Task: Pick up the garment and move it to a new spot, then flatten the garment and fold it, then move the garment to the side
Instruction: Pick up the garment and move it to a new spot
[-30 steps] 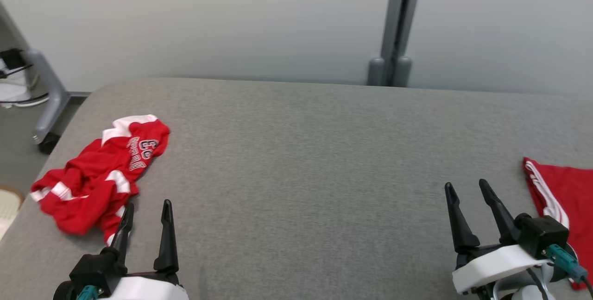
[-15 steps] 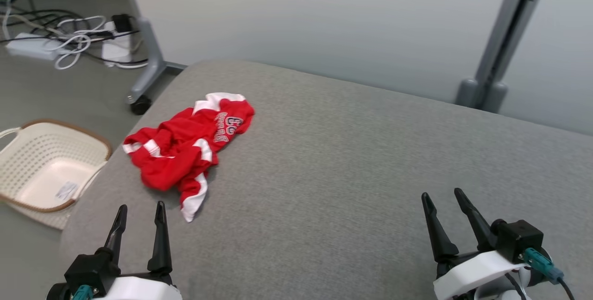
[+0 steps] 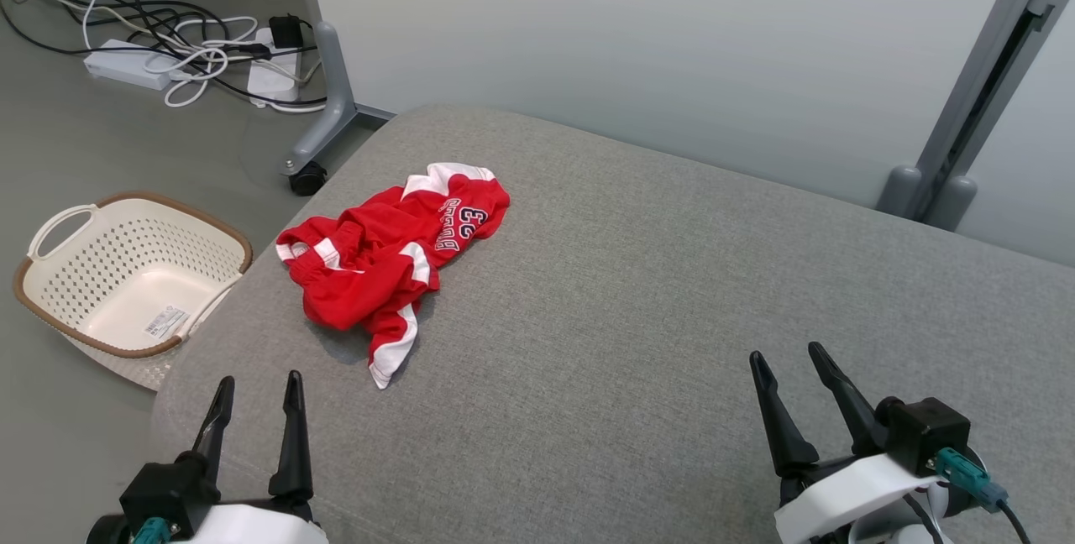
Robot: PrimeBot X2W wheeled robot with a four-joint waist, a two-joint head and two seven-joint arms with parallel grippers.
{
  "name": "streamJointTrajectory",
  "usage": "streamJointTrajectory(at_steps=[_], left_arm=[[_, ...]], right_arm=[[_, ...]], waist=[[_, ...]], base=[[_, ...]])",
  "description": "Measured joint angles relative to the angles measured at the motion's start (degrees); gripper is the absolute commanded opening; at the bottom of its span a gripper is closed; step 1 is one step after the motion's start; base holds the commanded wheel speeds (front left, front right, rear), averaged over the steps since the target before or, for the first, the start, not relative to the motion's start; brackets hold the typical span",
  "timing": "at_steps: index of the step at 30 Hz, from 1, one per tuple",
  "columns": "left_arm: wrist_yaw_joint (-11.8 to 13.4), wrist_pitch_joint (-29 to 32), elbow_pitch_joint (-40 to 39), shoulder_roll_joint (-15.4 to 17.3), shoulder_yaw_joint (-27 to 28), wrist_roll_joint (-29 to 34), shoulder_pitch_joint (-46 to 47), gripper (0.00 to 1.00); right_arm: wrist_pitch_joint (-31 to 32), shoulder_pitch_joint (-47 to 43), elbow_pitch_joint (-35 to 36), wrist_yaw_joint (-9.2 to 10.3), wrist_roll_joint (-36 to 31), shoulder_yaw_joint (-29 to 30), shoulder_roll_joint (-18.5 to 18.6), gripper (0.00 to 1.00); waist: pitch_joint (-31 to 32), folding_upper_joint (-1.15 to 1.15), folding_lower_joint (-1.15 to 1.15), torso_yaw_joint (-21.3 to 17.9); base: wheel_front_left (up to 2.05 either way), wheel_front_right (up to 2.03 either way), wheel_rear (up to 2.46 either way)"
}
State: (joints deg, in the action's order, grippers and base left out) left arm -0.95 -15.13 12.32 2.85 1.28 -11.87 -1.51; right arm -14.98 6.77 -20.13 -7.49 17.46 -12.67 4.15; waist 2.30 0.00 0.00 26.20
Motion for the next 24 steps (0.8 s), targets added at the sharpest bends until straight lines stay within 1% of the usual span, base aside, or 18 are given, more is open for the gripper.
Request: streamJointTrajectory(at_steps=[3, 6, 11, 14, 21, 24], left_arm=[[-0.8, 0.0, 1.0, 0.7, -0.3, 0.0, 1.0, 1.00], [-1.6, 1.8, 0.8, 2.4, -0.3, -0.1, 4.8, 1.00], [-3.6, 11.8, 1.4, 5.6, 0.1, -3.1, 13.2, 1.00], [-4.1, 18.3, 3.9, 8.1, 1.6, -6.0, 18.6, 1.00], [-5.4, 32.1, 14.9, 14.5, 4.7, -13.2, 30.3, 1.00], [-5.8, 36.6, 19.9, 17.4, 5.2, -15.1, 34.3, 1.00]], right_arm=[[0.0, 0.3, 0.4, 0.00, 0.0, -0.3, 0.0, 1.00], [0.0, 1.1, 0.7, 0.00, 0.0, -0.6, 0.3, 1.00], [0.0, 2.8, 1.4, 0.00, -0.2, -0.5, 1.4, 1.00], [0.0, 4.2, 1.9, 0.00, -0.4, -0.7, 1.7, 1.00], [0.0, 7.8, 2.7, 0.00, -1.0, -1.6, 2.8, 1.00], [0.0, 9.7, 3.4, 0.00, -1.4, -2.3, 3.1, 1.00]], waist=[[-0.2, 0.00, 0.00, -0.5], [-1.0, 0.00, 0.00, -1.1], [-3.2, 0.00, 0.00, -2.4], [-4.8, 0.00, 0.00, -3.6], [-9.0, 0.00, 0.00, -7.6], [-11.1, 0.00, 0.00, -9.5]], base=[[0.00, 0.00, 0.00], [0.00, 0.00, 0.00], [0.00, 0.00, 0.00], [0.00, 0.00, 0.00], [0.00, 0.00, 0.00], [0.00, 0.00, 0.00]])
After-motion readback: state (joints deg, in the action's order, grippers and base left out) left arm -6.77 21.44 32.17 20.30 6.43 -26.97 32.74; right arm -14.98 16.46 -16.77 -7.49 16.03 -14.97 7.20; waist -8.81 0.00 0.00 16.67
